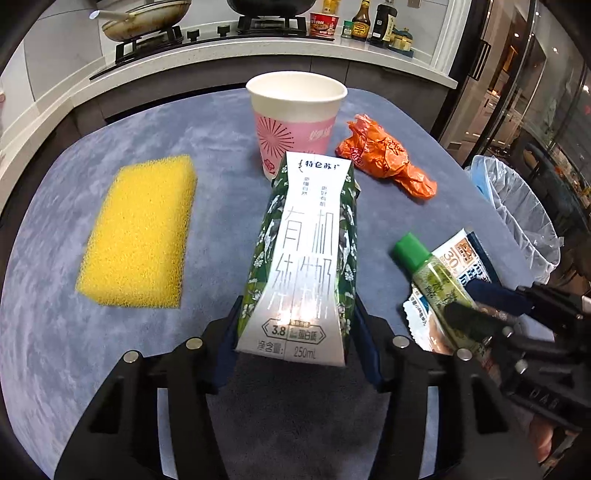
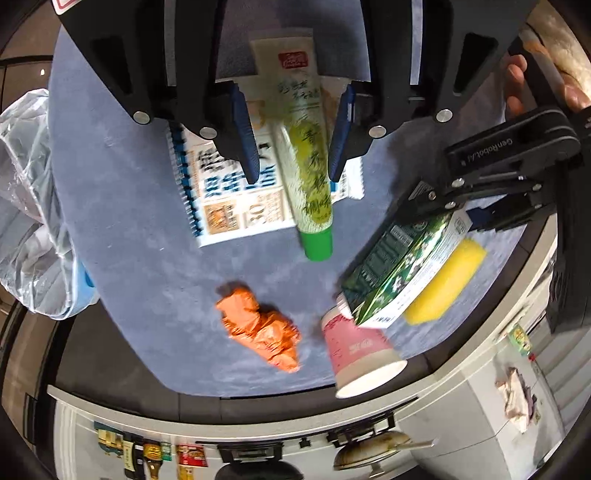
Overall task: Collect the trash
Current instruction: 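Grasp the green tube with the right tool while the left tool grasps the milk carton, then carry the green tube and milk carton over the bin and release both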
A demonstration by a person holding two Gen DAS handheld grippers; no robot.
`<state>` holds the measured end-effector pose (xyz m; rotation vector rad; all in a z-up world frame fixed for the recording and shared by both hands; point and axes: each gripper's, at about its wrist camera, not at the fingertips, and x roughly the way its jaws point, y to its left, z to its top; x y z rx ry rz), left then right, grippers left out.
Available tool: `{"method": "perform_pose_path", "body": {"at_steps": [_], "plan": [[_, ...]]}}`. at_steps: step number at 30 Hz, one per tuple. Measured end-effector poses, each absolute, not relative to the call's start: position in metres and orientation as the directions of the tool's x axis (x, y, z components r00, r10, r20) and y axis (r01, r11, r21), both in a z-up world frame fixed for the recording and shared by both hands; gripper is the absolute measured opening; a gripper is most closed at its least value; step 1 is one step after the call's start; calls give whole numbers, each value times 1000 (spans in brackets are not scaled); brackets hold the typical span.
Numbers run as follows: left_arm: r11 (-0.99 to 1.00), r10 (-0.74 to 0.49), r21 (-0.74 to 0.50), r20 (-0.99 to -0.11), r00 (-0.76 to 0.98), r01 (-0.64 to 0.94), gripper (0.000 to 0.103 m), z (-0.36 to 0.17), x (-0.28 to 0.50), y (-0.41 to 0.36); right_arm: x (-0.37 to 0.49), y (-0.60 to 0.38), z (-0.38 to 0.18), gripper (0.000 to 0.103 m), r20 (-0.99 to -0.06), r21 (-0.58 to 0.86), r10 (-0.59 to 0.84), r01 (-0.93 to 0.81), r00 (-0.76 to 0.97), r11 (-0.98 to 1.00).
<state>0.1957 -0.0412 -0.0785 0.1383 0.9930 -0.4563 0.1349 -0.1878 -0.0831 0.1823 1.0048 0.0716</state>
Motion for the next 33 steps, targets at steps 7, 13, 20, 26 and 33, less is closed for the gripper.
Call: {"method": "perform_pose_path", "body": {"at_steps": [7, 13, 20, 26, 33], "plan": [[905, -313, -106, -822, 476, 412, 50, -70, 182, -39, 126, -182, -81, 28, -823, 179, 140, 17, 551, 984], [903, -336, -123, -799, 498, 411, 49, -43, 164, -34, 113, -185, -61, 27, -793, 189, 142, 16, 593, 982], [904, -344, -119, -771, 536, 410, 49, -10, 148, -36, 94, -203, -33, 27, -738, 230, 139, 53, 660, 972], [887, -375, -116, -744, 553, 446, 49, 18, 138, -51, 82, -222, -12, 27, -705, 237, 112, 83, 701, 968], [819, -474, -138, -711, 520, 557, 49, 47, 136, -105, 65, -277, 3, 27, -681, 254, 35, 191, 731, 948]]}}
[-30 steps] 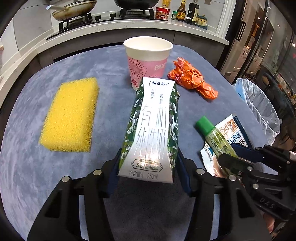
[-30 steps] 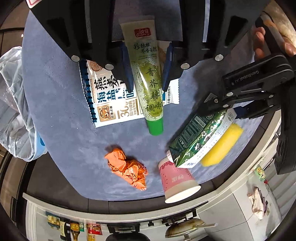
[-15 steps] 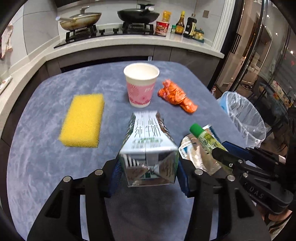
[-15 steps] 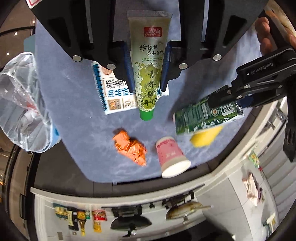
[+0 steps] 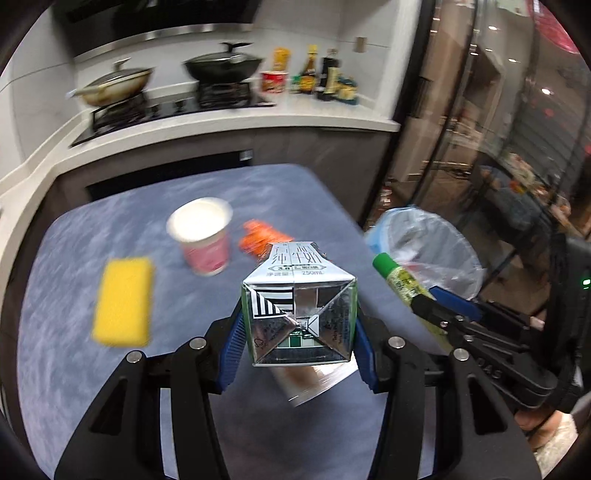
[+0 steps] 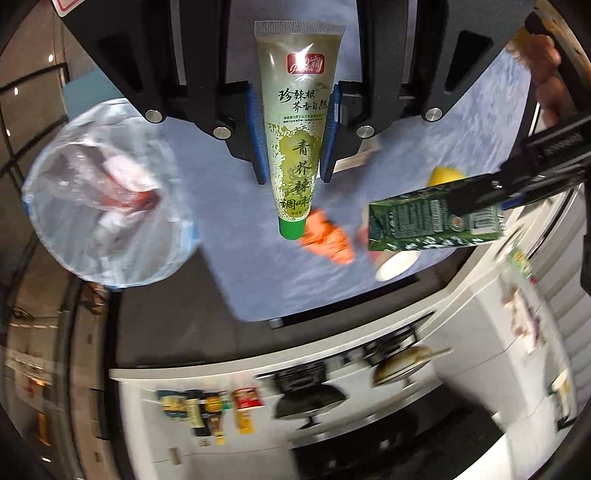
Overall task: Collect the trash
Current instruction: 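Carry the green tube and milk carton over the bin and release both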
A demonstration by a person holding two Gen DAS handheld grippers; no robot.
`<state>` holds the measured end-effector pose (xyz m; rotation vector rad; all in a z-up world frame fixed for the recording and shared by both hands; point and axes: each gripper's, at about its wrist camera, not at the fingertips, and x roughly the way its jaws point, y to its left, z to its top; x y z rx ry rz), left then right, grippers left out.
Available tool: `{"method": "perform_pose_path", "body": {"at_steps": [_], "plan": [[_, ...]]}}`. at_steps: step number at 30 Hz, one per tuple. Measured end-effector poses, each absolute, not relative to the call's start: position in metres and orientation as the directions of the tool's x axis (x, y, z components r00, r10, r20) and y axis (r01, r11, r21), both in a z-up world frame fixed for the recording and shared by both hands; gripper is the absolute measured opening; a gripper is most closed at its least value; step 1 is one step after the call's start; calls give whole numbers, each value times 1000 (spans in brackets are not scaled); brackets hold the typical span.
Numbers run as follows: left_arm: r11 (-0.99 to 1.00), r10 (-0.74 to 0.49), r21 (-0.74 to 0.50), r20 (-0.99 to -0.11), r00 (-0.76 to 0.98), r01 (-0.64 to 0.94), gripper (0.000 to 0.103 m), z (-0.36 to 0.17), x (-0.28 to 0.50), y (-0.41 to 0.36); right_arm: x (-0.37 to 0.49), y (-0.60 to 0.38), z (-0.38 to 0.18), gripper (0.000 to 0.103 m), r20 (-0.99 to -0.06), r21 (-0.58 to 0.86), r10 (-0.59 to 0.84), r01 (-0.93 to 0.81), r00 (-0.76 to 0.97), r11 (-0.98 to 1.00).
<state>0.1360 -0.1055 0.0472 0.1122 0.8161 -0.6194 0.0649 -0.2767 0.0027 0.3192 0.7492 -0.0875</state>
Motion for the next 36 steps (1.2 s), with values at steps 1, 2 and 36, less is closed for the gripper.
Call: {"method": "perform_pose_path", "body": {"at_steps": [1, 2, 36], "plan": [[802, -491, -138, -707, 510, 581, 49, 50, 136, -119, 62, -290, 4, 27, -680, 260, 16, 220, 733, 940], [790, -502, -138, -703, 503, 597, 49, 52, 137, -129, 60, -300, 5, 27, -680, 261, -2, 245, 733, 934], [670, -526, -111, -769, 364, 734, 64, -26, 165, -368, 78, -492, -43, 46, -744, 196, -237, 543, 624, 816]]}}
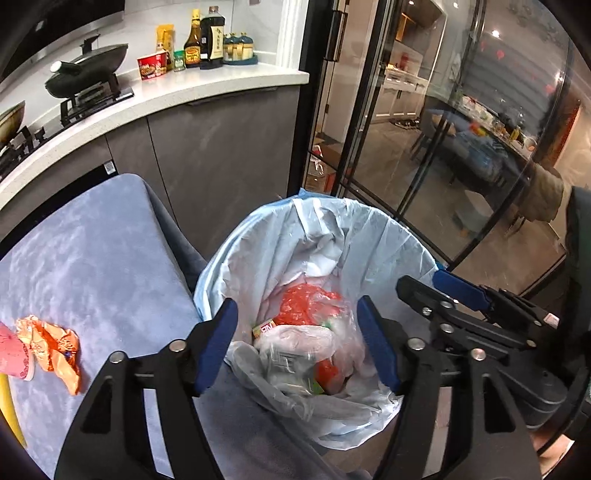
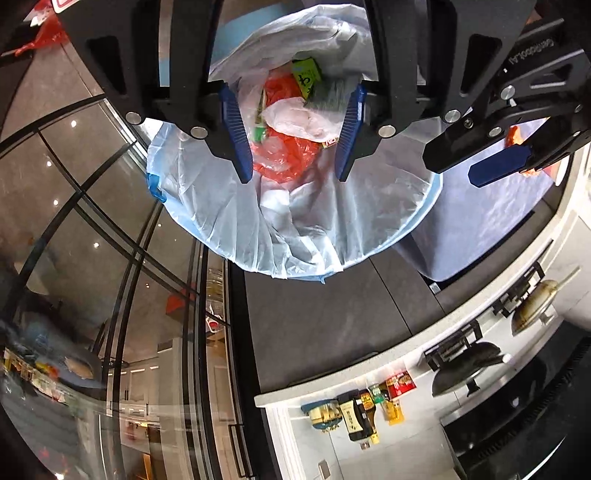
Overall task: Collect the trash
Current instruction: 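Carry the green tube and milk carton over the bin and release both, then move both open tools back over the table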
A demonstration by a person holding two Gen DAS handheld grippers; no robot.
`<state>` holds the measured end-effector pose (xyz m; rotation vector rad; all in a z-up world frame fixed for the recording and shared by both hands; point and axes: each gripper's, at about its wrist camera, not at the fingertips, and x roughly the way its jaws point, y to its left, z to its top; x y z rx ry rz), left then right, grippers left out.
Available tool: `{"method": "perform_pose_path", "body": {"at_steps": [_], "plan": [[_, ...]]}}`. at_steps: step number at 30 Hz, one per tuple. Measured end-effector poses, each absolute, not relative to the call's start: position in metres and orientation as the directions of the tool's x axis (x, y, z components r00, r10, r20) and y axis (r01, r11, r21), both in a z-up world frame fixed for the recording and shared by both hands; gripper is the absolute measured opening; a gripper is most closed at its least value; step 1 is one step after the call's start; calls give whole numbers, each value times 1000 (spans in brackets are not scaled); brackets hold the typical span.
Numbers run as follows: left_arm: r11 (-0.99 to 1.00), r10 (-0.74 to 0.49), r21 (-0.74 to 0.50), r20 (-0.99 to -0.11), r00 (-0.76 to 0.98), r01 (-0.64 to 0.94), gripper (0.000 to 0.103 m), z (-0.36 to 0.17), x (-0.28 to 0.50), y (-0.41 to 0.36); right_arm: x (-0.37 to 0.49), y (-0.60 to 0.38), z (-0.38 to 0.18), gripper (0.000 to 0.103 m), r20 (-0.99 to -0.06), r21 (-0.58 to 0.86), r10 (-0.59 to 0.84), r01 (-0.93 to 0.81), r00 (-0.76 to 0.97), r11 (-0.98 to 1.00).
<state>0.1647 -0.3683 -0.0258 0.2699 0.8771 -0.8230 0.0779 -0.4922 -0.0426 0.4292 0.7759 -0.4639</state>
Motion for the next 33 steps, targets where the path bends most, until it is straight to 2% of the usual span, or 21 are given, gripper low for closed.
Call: {"method": "perform_pose_path", "body": {"at_steps": [13, 17, 21, 33], "plan": [[694, -529, -97, -741, 414, 713, 66, -6, 151, -334, 51, -466, -14, 47, -707, 212, -234, 516, 667, 830], [712, -531, -111, -730, 429, 693, 66, 0, 145, -310, 46, -447, -7, 47, -697, 216, -217, 489, 683, 845], [739, -514, -98, -722, 463, 667, 70, 3, 136, -278, 46, -417, 0, 47, -691, 188, -203, 443, 693, 877], [834, -423, -87, -735, 529, 545, 71, 3, 128, -172, 63, -324, 1, 47, -698, 188, -81, 291, 712, 938]]}}
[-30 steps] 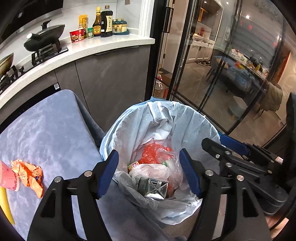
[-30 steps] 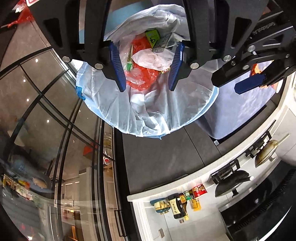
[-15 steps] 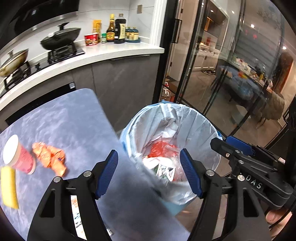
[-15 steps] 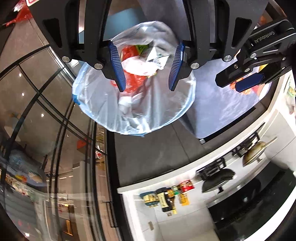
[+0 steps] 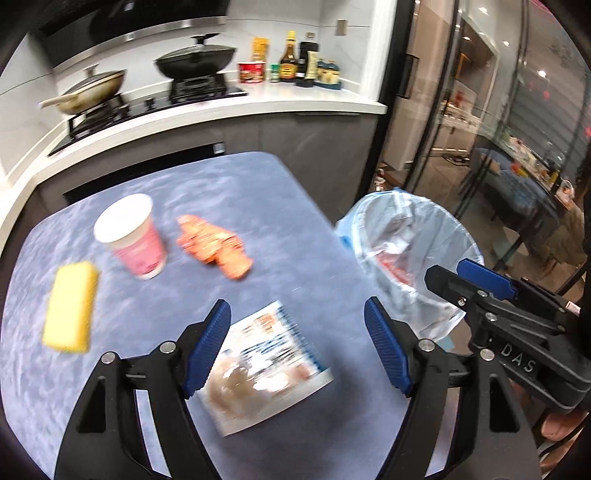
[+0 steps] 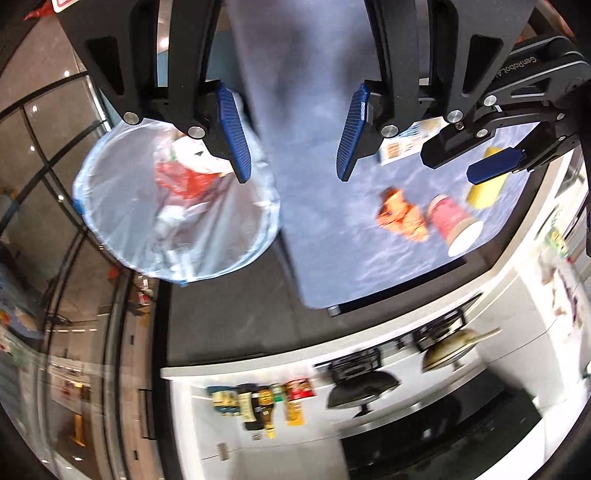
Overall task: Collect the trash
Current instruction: 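Move both open tools back over the table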
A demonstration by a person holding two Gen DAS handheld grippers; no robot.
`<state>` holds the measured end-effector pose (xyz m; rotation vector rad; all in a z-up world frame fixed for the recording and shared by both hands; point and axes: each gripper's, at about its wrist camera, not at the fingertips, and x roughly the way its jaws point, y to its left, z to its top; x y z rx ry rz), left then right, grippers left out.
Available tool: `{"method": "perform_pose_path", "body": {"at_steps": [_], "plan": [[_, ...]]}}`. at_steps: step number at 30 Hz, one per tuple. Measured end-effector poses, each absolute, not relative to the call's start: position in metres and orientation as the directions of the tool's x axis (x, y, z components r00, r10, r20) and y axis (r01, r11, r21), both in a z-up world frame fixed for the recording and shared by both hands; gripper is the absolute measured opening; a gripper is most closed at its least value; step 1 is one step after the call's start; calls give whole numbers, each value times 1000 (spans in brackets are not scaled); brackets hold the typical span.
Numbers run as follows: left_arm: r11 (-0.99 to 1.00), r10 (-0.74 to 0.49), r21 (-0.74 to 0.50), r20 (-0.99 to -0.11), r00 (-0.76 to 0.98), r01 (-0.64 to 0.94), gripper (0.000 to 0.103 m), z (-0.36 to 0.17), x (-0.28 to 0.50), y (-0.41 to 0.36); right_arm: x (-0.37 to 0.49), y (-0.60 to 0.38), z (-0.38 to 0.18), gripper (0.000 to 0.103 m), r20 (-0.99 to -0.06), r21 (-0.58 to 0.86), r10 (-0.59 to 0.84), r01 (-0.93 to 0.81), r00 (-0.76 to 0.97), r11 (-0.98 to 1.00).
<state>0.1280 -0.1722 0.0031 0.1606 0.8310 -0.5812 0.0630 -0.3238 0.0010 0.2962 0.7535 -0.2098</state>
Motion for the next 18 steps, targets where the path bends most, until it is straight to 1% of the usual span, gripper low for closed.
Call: {"method": "perform_pose_path", "body": {"at_steps": [8, 10, 11, 18], "plan": [[902, -329, -77, -761, 560, 426, 73, -14, 130, -100, 72, -268, -20, 48, -734, 198, 3, 210, 679, 957], [917, -306, -77, -767, 565, 392, 79, -19, 131, -83, 75, -258, -27, 48, -746, 199, 18, 197, 666, 960], [924, -294, -76, -768, 569, 374, 79, -21, 131, -75, 76, -254, -30, 48, -750, 199, 23, 193, 662, 961], [958, -228, -74, -787, 574, 279, 80, -39, 141, -20, 87, -238, -57, 48, -783, 208, 60, 171, 619, 963]]}}
